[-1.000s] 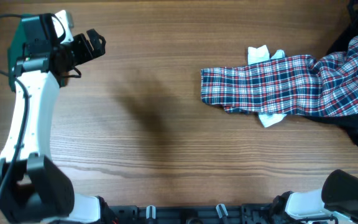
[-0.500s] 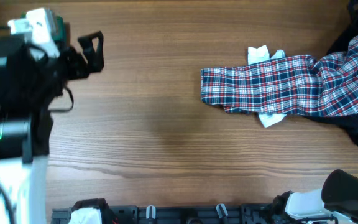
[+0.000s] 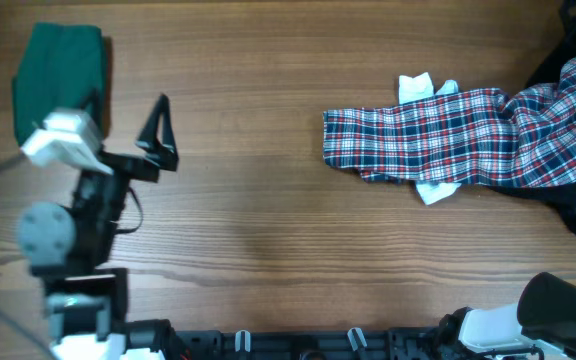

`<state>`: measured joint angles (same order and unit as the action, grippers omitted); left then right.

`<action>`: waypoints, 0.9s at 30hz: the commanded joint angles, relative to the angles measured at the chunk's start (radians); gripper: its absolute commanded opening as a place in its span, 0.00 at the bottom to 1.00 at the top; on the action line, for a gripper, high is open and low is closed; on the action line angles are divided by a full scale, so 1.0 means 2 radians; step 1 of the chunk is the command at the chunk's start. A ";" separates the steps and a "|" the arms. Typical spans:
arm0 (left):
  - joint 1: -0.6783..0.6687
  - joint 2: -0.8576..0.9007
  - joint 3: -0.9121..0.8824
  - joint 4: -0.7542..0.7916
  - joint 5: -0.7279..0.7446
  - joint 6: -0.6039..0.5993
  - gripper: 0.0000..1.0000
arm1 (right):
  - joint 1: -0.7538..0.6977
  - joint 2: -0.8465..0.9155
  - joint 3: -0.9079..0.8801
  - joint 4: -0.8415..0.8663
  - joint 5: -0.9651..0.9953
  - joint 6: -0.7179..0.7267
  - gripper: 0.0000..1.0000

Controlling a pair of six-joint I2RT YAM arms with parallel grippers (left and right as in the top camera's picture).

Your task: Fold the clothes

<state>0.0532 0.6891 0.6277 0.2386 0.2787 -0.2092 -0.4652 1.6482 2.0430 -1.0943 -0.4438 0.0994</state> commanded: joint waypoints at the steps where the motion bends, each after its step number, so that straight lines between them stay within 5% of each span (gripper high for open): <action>1: -0.003 -0.037 -0.131 0.093 0.006 -0.032 1.00 | 0.001 0.004 0.005 0.001 0.003 -0.009 1.00; 8: -0.003 -0.122 -0.227 0.091 -0.018 -0.032 1.00 | 0.001 0.004 0.005 0.001 0.003 -0.010 1.00; 21: -0.003 -0.243 -0.247 -0.070 -0.055 -0.032 1.00 | 0.001 0.004 0.005 0.001 0.003 -0.009 1.00; 27: -0.003 -0.268 -0.272 -0.073 -0.054 -0.033 1.00 | 0.001 0.004 0.005 0.001 0.003 -0.010 1.00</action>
<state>0.0532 0.1814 0.1177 0.0925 0.1864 -0.2684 -0.4652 1.6485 2.0430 -1.0939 -0.4438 0.0990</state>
